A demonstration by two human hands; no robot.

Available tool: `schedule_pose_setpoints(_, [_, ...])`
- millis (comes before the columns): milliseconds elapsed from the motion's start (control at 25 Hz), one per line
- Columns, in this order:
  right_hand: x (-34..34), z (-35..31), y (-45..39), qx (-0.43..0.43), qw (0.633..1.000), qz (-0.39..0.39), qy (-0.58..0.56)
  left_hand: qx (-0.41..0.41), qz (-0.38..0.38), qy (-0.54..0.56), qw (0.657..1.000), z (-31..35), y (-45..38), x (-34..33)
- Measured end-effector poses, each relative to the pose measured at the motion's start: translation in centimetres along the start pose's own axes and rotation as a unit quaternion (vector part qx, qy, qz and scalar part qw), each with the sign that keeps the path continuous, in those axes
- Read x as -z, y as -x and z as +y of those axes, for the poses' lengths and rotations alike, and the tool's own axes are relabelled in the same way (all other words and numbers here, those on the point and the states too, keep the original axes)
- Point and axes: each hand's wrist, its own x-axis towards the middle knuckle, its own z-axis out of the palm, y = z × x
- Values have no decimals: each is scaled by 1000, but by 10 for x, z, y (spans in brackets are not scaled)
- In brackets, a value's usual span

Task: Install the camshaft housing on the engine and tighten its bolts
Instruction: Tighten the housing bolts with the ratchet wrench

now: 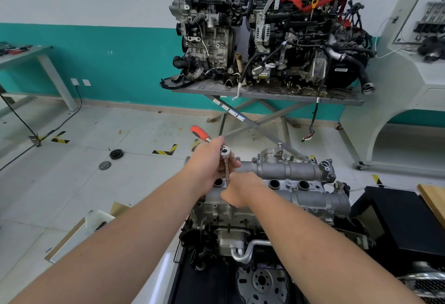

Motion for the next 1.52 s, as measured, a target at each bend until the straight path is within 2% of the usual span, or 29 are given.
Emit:
schedule_pose_setpoints(120, [1, 0, 3, -1, 1000, 1, -11, 14, -43, -185, 982, 22, 2, 2])
schedule_pose_setpoints(200, [2, 0, 5, 5, 1000, 2, 0, -20, -67, -354, 933, 34, 2, 2])
schedule_pose_setpoints(240, [1, 0, 4, 6, 1000, 2, 3, -61, -71, -454, 886, 38, 2, 2])
schedule_pose_setpoints(280, [1, -1, 5, 8, 1000, 0, 4, -113, -69, -549, 825, 41, 3, 1])
schedule_pose_setpoints(320, [1, 0, 4, 7, 1000, 0, 4, -164, -66, -622, 763, 42, 5, 0])
schedule_pose_setpoints(360, [1, 0, 4, 5, 1000, 0, 2, -206, -67, -664, 716, 42, 6, -1])
schedule_pose_setpoints(440, [1, 0, 4, 11, 1000, -1, -4, -265, -81, -703, 655, 37, 6, -1])
schedule_pose_setpoints(560, [-3, 3, -1, 3, 1000, 16, -17, -351, -109, -760, 537, 27, 5, 5])
schedule_pose_setpoints(600, [-6, 3, -2, 8, 999, 34, -18, -386, -96, -757, 518, 22, 3, 7])
schedule_pose_setpoints(640, [-9, 2, -4, 19, 998, 48, -24, -432, -75, -732, 522, 16, 2, 10])
schedule_pose_setpoints(680, [-12, 5, -5, 39, 996, 57, -49, -480, -52, -686, 545, 8, 1, 12])
schedule_pose_setpoints(720, [-14, 7, -7, 50, 991, 67, -100, -518, -29, -629, 579, 0, 2, 13])
schedule_pose_setpoints(800, [-16, 9, -8, 46, 987, 98, -117, -558, 23, -507, 657, -18, 3, 13])
schedule_pose_setpoints(880, [-12, 7, -6, 66, 992, 72, -79, -529, 45, -379, 758, -36, 6, 9])
schedule_pose_setpoints(960, [-9, 1, -6, 59, 998, 28, 11, -445, 40, -223, 866, -44, 12, -3])
schedule_pose_setpoints(1000, [-6, 0, -5, 63, 998, 14, 17, -398, 38, -139, 906, -45, 14, -10])
schedule_pose_setpoints(1040, [-6, 1, -7, 67, 997, 2, 31, -362, 41, -72, 929, -46, 14, -15])
schedule_pose_setpoints(1160, [-5, 2, -7, 63, 997, 4, 48, -238, 17, 78, 968, -44, 9, -17])
schedule_pose_setpoints(1240, [-3, 1, -5, 46, 998, 15, 41, -113, -23, 178, 977, -34, 3, -10])
schedule_pose_setpoints(1280, [-3, 0, -4, 32, 999, 17, 30, -67, -31, 193, 978, -29, 1, -7])
schedule_pose_setpoints(1360, [-2, 0, -2, 6, 1000, 9, 7, -18, -28, 154, 988, -19, -4, -3])
schedule_pose_setpoints(1520, [1, 0, 2, 3, 1000, 6, -23, -11, -44, -37, 998, -3, -9, 4])
